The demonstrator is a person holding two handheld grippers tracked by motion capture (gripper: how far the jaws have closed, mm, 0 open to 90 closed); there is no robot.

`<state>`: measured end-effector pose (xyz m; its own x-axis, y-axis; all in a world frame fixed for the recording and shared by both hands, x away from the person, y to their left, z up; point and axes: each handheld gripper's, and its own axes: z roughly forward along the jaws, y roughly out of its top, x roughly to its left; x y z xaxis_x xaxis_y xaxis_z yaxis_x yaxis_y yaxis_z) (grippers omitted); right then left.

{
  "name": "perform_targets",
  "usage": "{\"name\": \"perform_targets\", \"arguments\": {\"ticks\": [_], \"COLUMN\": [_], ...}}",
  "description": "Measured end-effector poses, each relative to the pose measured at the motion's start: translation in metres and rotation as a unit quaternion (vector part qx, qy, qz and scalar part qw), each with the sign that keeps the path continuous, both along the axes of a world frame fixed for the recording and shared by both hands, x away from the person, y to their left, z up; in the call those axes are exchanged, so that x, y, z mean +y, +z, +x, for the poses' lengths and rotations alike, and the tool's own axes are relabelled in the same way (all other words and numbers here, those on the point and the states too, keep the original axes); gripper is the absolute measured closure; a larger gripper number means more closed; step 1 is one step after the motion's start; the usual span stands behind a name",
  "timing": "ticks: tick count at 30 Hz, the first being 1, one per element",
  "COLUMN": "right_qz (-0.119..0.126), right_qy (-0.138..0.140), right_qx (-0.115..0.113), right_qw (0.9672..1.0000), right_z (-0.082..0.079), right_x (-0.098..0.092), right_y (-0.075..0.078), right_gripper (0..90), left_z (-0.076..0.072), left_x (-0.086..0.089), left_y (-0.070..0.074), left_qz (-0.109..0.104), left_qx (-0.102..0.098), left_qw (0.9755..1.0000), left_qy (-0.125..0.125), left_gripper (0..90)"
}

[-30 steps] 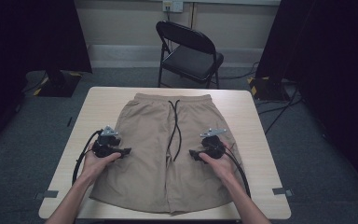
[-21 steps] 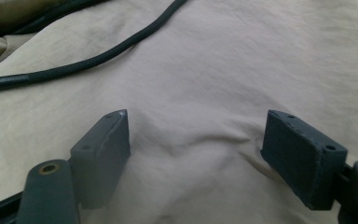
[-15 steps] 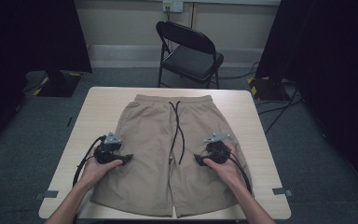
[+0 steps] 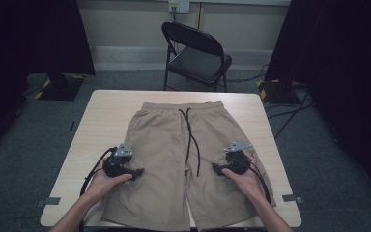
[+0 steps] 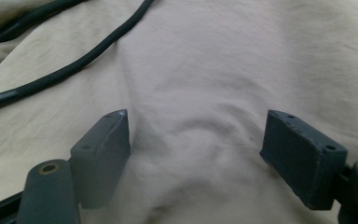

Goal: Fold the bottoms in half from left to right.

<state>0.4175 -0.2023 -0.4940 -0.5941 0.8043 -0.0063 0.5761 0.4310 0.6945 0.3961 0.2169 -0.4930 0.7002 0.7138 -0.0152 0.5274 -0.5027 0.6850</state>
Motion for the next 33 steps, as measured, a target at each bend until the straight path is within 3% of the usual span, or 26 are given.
{"name": "perform_targets", "arguments": {"ticks": [6, 13, 17, 19, 21, 23, 25, 26, 27, 30, 31, 32, 33], "right_qz": [0.000, 0.003, -0.002, -0.004, 0.006, 0.023, 0.042, 0.051, 0.057, 0.079, 0.088, 0.093, 0.093], "right_qy": [-0.011, -0.039, -0.039, -0.033, -0.019, -0.012, 0.000, 0.008, 0.018, 0.052, 0.063, 0.075, 0.075], "right_qx": [-0.002, -0.005, -0.001, -0.002, -0.012, -0.030, -0.032, -0.034, -0.036, -0.035, -0.034, -0.033, -0.033], "right_qw": [0.9999, 0.9992, 0.9992, 0.9994, 0.9997, 0.9992, 0.9986, 0.9981, 0.9976, 0.9949, 0.9935, 0.9923, 0.9923], "right_z": [0.005, 0.012, 0.011, 0.007, 0.000, -0.007, -0.012, -0.015, -0.017, -0.026, -0.029, -0.032, -0.032], "right_x": [-0.011, -0.028, -0.028, -0.022, -0.013, -0.004, 0.006, 0.012, 0.019, 0.044, 0.053, 0.063, 0.063], "right_y": [0.000, -0.001, 0.001, 0.004, 0.011, 0.020, 0.028, 0.032, 0.037, 0.048, 0.050, 0.053, 0.053], "right_gripper": [22.7, 22.7, 23.2, 23.8, 23.8, 23.6, 23.6, 24.0, 25.9, 29.9, 31.5, 32.8, 32.8], "left_z": [0.000, 0.003, 0.010, 0.010, 0.011, 0.012, 0.018, 0.020, 0.025, 0.034, 0.034, 0.040, 0.040], "left_x": [-0.015, -0.032, -0.026, -0.023, -0.014, -0.011, -0.001, 0.002, 0.003, 0.007, 0.007, 0.013, 0.013], "left_y": [0.000, 0.001, 0.005, 0.006, 0.015, 0.019, 0.029, 0.030, 0.030, 0.024, 0.024, 0.015, 0.015], "left_qz": [-0.012, -0.002, -0.026, -0.033, -0.057, -0.060, -0.078, -0.085, -0.078, -0.042, -0.042, -0.054, -0.054], "left_qx": [0.009, 0.008, 0.027, 0.027, 0.007, 0.004, -0.019, -0.013, -0.002, -0.003, -0.003, 0.009, 0.009], "left_qw": [0.9998, 0.9997, 0.9988, 0.9986, 0.9982, 0.9981, 0.9967, 0.9962, 0.9968, 0.9987, 0.9987, 0.9974, 0.9974], "left_qy": [-0.011, -0.024, -0.031, -0.031, -0.017, -0.014, 0.009, 0.018, 0.016, 0.029, 0.029, 0.047, 0.047], "left_gripper": [19.9, 21.9, 25.8, 25.3, 25.3, 25.2, 25.2, 25.2, 24.8, 27.0, 28.9, 29.8, 30.4]}}
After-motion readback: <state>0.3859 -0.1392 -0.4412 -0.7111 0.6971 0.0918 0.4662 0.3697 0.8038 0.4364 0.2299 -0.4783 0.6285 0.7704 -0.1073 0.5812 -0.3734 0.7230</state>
